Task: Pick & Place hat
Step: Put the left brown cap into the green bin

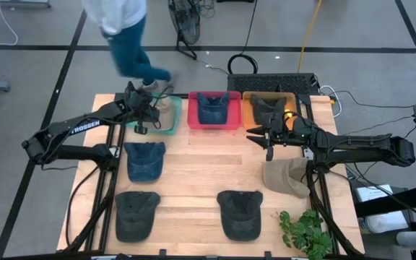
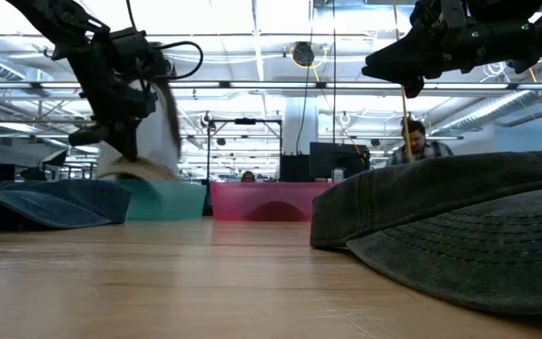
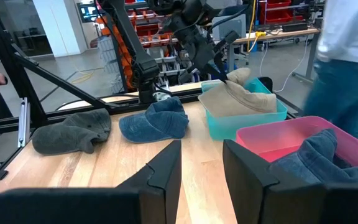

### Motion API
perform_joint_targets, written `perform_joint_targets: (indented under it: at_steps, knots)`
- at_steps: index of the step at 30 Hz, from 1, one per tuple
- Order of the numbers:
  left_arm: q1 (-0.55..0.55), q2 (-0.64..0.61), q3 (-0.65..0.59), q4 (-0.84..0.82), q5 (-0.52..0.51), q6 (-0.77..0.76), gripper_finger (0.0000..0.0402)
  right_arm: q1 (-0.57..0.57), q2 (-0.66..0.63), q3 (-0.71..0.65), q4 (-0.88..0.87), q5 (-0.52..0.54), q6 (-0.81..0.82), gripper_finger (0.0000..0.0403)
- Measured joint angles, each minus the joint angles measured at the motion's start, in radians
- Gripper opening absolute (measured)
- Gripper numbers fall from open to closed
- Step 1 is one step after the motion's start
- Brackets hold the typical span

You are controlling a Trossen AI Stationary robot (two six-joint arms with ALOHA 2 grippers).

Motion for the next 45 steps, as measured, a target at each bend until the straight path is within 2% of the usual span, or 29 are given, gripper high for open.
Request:
perform_joint_targets:
  at_steps: [5, 13, 21, 23, 29, 34, 41, 43, 45]
  knots:
    - [0.063, 0.022, 0.0, 0.022, 0.028, -0.02, 0.0028, 0.0, 0.0, 0.0, -0.001, 0.0, 0.002, 0.0098]
    - [0.089, 0.096, 0.0, 0.188, -0.043, -0.157, 0.0021, 0.0, 0.0, 0.0, 0.001, 0.004, 0.0, 0.0098]
    - [0.089, 0.183, 0.0, 0.152, -0.055, -0.23, 0.0024, 0.0, 0.0, 0.0, -0.007, 0.003, 0.002, 0.0098]
    - [0.089, 0.193, 0.0, 0.147, -0.086, -0.235, 0.0028, 0.0, 0.0, 0.0, -0.007, 0.004, 0.002, 0.0098]
    - [0.086, 0.177, 0.0, 0.135, -0.17, -0.359, 0.0037, 0.0, 0.0, 0.0, -0.007, 0.004, 0.001, 0.0098]
    - [0.061, 0.149, 0.0, 0.052, -0.175, -0.479, 0.0035, 0.0, 0.0, 0.0, -0.007, 0.004, 0.0, 0.0098]
    - [0.013, 0.128, 0.0, -0.088, -0.048, -0.464, 0.0029, 0.0, 0.0, 0.0, -0.007, 0.004, 0.0, 0.0098]
    - [0.002, 0.129, 0.003, -0.094, -0.085, -0.424, 0.0024, 0.0, 0.0, 0.0, -0.007, 0.004, 0.0, 0.0098]
    - [-0.01, 0.129, 0.013, -0.075, -0.164, -0.371, 0.0018, 0.0, 0.0, -0.003, -0.002, 0.004, 0.0, 0.0098]
